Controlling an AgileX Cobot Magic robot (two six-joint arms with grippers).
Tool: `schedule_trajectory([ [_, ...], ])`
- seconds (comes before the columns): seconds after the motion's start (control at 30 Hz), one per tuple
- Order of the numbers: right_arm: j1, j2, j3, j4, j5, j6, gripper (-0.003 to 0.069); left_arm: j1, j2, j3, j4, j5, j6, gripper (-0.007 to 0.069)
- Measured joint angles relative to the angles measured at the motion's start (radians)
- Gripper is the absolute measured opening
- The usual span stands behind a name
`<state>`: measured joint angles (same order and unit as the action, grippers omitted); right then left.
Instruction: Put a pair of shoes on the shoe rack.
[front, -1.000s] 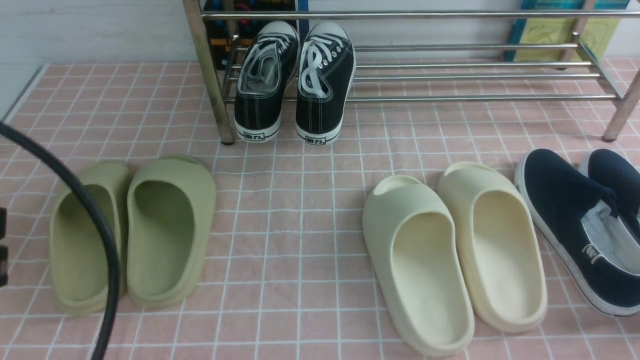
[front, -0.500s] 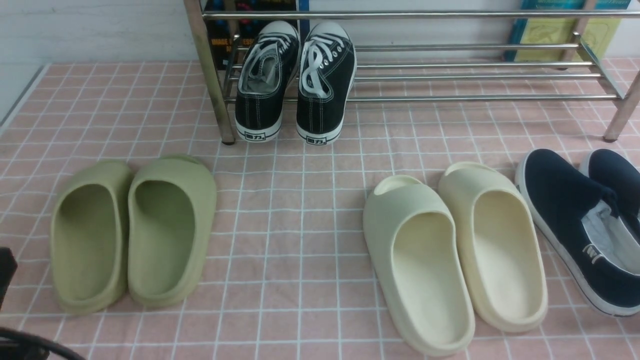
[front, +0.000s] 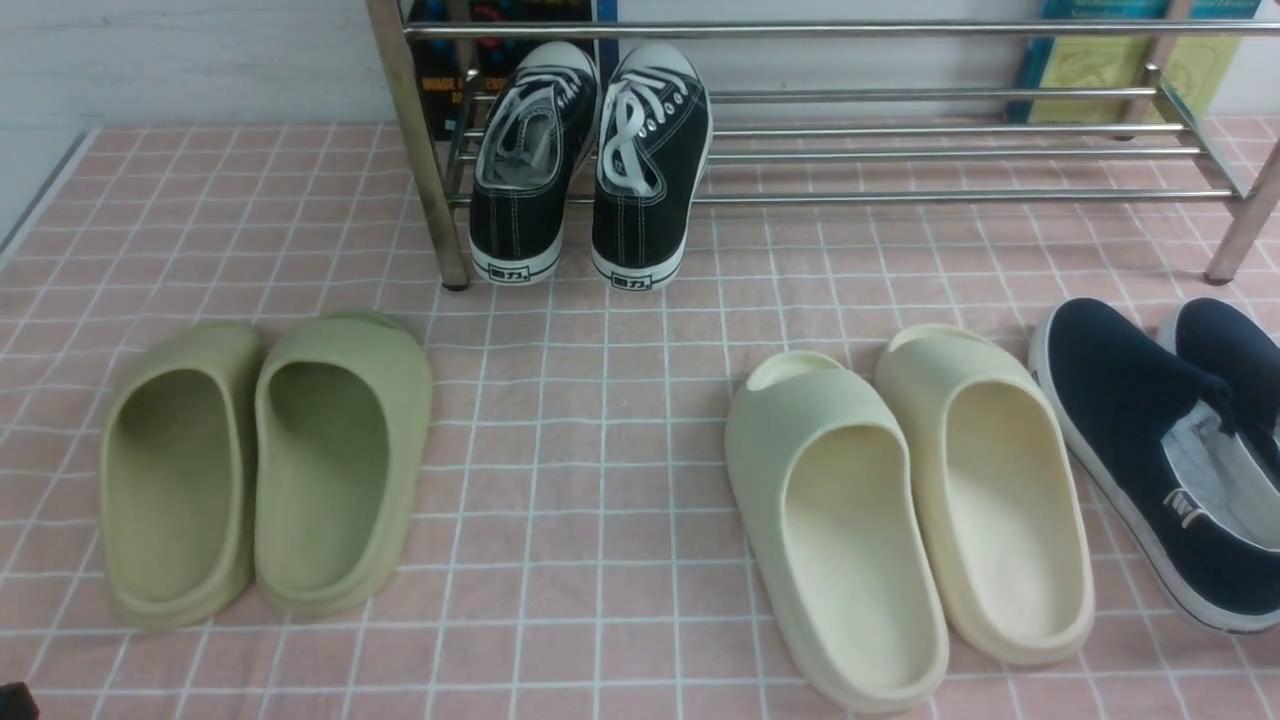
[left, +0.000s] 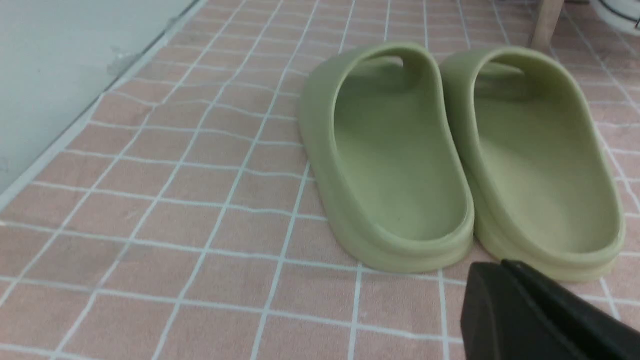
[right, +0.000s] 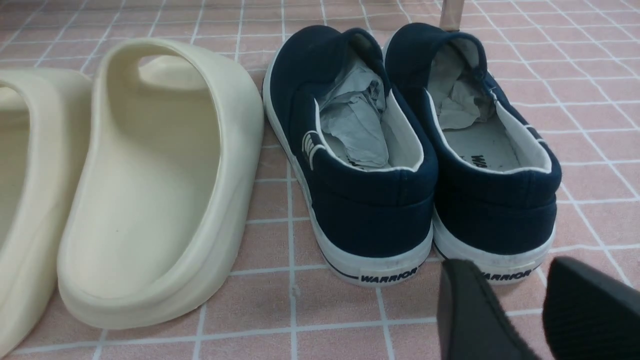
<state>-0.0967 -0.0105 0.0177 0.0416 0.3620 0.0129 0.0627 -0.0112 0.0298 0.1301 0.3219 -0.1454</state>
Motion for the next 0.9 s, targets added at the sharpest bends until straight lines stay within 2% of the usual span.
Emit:
schedule_trajectory([
  [0.27,0.000,0.000,0.000,0.000,0.000,0.000,0.0240,-0.079,-0.001,-0.003,0.033,0.034,0.001,0.0005],
  [0.9,0.000,0.000,0.000,0.000,0.000,0.000,0.0240,-0.080,-0.001,-0.004,0.036,0.038,0.001,0.0014],
])
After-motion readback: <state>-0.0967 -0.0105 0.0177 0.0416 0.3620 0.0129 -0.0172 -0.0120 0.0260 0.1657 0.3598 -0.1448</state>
